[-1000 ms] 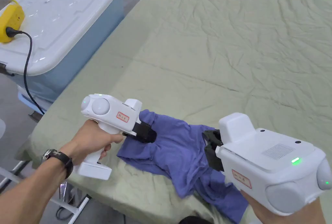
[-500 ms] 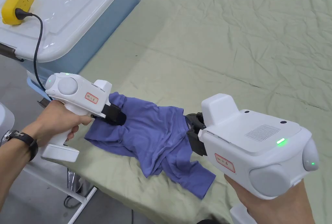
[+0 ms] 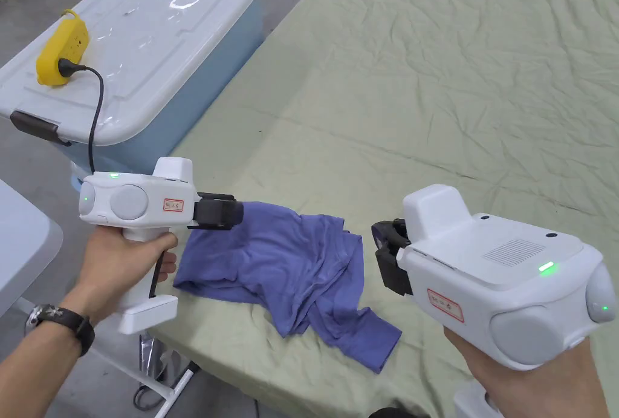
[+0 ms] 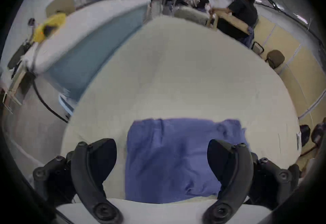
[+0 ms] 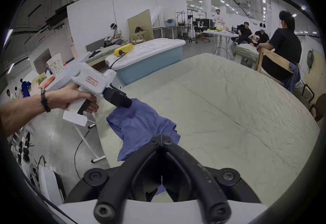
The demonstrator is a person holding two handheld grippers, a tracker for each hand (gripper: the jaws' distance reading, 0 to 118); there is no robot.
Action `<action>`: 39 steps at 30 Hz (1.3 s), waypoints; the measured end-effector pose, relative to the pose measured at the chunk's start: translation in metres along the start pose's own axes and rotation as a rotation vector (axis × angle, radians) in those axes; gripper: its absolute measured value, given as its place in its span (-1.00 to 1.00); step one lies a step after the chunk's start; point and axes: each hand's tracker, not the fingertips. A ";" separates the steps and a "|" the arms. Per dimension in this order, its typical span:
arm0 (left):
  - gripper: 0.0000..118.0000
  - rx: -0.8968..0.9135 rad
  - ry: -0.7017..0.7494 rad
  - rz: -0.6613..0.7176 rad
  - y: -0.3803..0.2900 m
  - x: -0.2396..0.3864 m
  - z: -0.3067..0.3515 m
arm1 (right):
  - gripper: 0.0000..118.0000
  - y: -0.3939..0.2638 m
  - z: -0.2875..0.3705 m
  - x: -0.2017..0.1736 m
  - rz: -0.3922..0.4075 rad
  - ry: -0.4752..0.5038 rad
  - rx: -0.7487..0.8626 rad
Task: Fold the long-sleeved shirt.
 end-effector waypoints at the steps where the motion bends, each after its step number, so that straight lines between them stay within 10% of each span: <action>1: 0.80 0.049 -0.020 0.004 0.000 0.008 0.013 | -0.99 0.001 0.007 0.003 -0.007 -0.013 0.014; 10: 0.58 0.393 0.011 -0.082 -0.004 0.124 0.115 | -0.99 0.002 0.114 0.038 -0.101 -0.194 0.210; 18: -0.94 0.593 -0.067 -0.221 -0.011 0.253 0.177 | -0.98 -0.015 0.236 0.077 -0.171 -0.461 0.396; 29: -1.00 0.683 -0.170 -0.280 -0.006 0.399 0.224 | -0.99 -0.056 0.370 0.129 -0.216 -0.858 0.487; 39: -1.00 0.722 -0.154 -0.291 0.011 0.435 0.234 | -0.99 -0.084 0.400 0.178 -0.255 -0.967 0.481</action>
